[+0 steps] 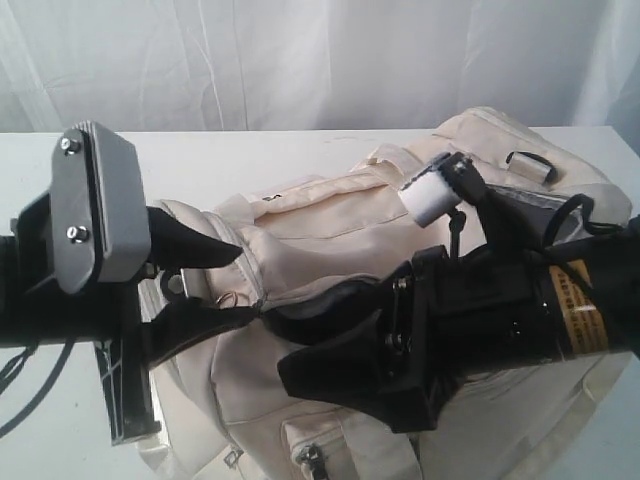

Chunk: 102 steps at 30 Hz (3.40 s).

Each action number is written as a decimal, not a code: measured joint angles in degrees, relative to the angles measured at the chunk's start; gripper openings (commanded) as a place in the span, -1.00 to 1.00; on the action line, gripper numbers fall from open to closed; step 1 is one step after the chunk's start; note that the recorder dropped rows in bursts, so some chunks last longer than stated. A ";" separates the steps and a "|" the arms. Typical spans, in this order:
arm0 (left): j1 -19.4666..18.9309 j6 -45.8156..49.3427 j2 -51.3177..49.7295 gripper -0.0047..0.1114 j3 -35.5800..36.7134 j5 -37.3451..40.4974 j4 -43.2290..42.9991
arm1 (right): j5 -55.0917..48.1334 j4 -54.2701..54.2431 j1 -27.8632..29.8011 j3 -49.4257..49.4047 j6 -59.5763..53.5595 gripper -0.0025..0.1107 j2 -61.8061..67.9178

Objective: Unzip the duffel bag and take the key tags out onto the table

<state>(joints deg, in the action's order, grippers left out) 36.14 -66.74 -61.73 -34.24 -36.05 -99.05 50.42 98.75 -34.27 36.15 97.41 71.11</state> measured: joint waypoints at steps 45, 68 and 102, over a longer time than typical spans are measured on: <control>0.00 -2.03 -3.75 -0.90 -0.02 3.23 0.05 | -11.17 1.92 -12.90 0.28 -7.56 -0.50 1.97; -0.12 -39.50 9.93 0.10 -0.25 -7.30 -0.43 | -30.44 1.00 -13.12 9.17 -14.87 0.14 -5.60; -0.12 -46.13 9.93 0.10 7.88 7.70 3.32 | -26.31 -10.02 -13.12 14.08 -30.03 -0.96 7.91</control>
<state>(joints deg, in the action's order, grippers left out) 36.01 -112.86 -51.79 -26.36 -28.35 -95.74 24.12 88.74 -47.39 50.23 67.37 79.02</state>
